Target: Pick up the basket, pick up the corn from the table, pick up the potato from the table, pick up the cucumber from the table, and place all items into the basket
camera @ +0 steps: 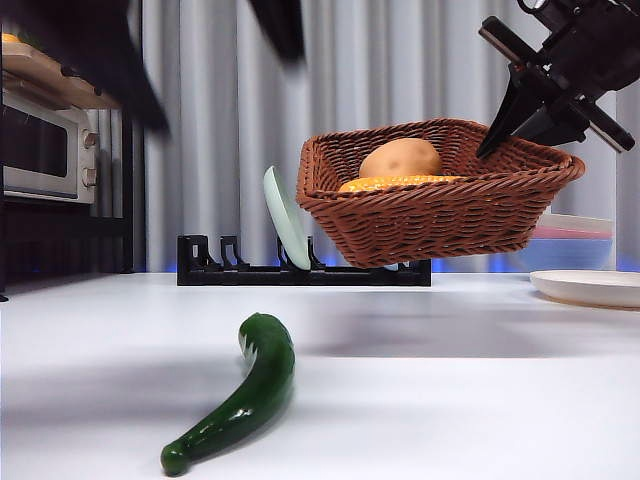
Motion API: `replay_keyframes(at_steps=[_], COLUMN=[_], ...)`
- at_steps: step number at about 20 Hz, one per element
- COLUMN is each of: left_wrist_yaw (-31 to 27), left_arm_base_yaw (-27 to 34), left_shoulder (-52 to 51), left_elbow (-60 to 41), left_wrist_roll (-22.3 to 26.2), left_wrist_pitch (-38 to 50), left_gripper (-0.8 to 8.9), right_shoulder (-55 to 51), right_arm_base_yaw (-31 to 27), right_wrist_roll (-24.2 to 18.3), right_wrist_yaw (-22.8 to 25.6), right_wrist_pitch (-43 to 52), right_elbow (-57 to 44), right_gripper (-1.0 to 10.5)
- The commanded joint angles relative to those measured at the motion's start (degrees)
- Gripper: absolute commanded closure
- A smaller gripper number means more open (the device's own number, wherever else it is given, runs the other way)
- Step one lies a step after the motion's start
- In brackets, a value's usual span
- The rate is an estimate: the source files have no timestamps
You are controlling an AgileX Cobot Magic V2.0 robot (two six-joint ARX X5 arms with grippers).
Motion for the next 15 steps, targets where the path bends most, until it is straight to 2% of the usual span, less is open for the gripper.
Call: replay_keyframes(at_steps=[1,3,6,8,13,15], left_wrist_yaw=[-0.24,-0.11,1.99,3.15,2.93,2.93], left_arm_base_yaw=[1.49,3.96,6.78,7.65,8.87,9.11], left_shoulder=[2.8,6.49,12.31,15.34,19.91,20.83], left_elbow=[-5.01,-5.81,-5.81,-5.81,-5.81,-5.81], left_wrist_roll=[-4.72,-4.63,-3.87,-3.54,-3.06,-2.14], left_wrist_pitch=[6.21,8.55,14.14,16.79,18.53,19.39], left_gripper=[2.21,2.21,2.22,2.65,2.92,3.99], right_shoulder=[-0.04,-0.04,-0.04,-0.04,-0.04,-0.04], right_arm_base_yaw=[-0.28,-0.5,-0.63,-0.63,-0.63,-0.66], right_wrist_roll=[1.07,1.07,1.07,1.07,1.07,1.07], right_wrist_yaw=[-1.66,-3.28,-3.28,-3.26,-3.23,-3.23], right_wrist_pitch=[1.03,1.05,1.05,1.05,1.11,1.11], right_elbow=[0.61,0.72,0.74,0.74,0.74,0.74], right_gripper=[9.6,9.6,9.6,9.6,9.6,9.6])
